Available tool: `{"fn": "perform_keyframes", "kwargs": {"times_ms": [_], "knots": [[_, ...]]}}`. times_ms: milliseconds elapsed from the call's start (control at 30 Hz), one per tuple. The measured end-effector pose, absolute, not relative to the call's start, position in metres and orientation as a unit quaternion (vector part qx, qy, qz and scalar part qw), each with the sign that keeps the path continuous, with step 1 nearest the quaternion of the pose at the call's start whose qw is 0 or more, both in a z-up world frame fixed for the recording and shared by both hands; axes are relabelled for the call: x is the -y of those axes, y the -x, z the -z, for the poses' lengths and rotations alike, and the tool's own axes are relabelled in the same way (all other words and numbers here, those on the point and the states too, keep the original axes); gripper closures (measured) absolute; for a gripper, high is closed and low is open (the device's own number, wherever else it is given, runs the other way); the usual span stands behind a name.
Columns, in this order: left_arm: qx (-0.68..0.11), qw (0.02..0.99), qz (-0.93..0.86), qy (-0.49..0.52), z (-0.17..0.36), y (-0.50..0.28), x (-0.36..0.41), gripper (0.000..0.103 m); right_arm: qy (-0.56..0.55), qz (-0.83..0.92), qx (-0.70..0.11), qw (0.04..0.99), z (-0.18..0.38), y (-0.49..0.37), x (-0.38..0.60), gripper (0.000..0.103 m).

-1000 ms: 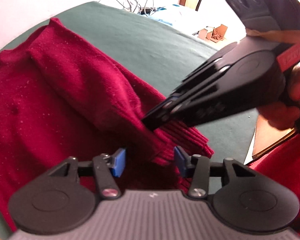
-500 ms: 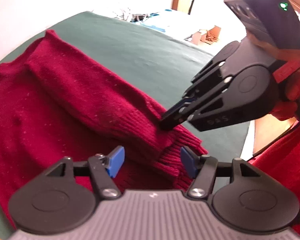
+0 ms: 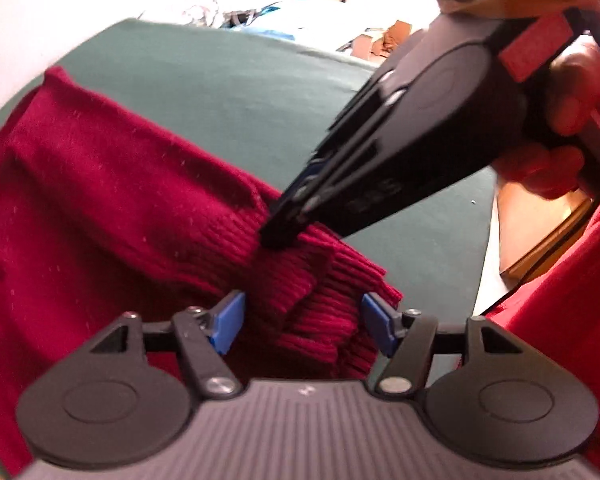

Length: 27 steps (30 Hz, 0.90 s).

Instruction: Fold clothes

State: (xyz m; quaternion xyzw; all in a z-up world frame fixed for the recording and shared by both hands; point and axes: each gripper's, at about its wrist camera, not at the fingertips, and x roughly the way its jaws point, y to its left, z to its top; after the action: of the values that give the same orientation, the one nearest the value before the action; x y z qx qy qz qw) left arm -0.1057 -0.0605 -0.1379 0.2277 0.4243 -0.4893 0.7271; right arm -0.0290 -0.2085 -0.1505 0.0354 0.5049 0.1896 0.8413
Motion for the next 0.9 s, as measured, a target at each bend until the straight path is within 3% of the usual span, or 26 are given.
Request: {"fn": "perform_keyframes", "kwargs": {"times_ms": [133, 367, 533, 700, 767, 900], "knots": [[-0.414, 0.745, 0.487, -0.192, 0.118, 0.091, 0.058, 0.038, -0.043, -0.187, -0.467, 0.863, 0.135, 0.001, 0.215, 0.092], [-0.429, 0.747, 0.463, -0.209, 0.140, 0.080, 0.070, 0.036, -0.026, -0.194, -0.513, 0.835, 0.149, -0.060, 0.213, 0.095], [-0.436, 0.749, 0.468, -0.174, 0.133, 0.079, 0.066, 0.035, 0.029, -0.195, -0.461, 0.865, 0.121, -0.113, 0.197, 0.091], [-0.443, 0.759, 0.445, -0.172, 0.142, 0.070, 0.069, 0.034, 0.032, -0.172, -0.437, 0.882, 0.144, -0.202, 0.178, 0.092], [-0.439, 0.759, 0.448, -0.175, 0.143, 0.075, 0.068, 0.028, 0.047, -0.150, -0.435, 0.887, 0.155, -0.226, 0.176, 0.092], [-0.435, 0.764, 0.443, -0.174, 0.138, 0.080, 0.064, 0.028, -0.009, -0.142, -0.418, 0.897, 0.154, -0.250, 0.187, 0.092]]}}
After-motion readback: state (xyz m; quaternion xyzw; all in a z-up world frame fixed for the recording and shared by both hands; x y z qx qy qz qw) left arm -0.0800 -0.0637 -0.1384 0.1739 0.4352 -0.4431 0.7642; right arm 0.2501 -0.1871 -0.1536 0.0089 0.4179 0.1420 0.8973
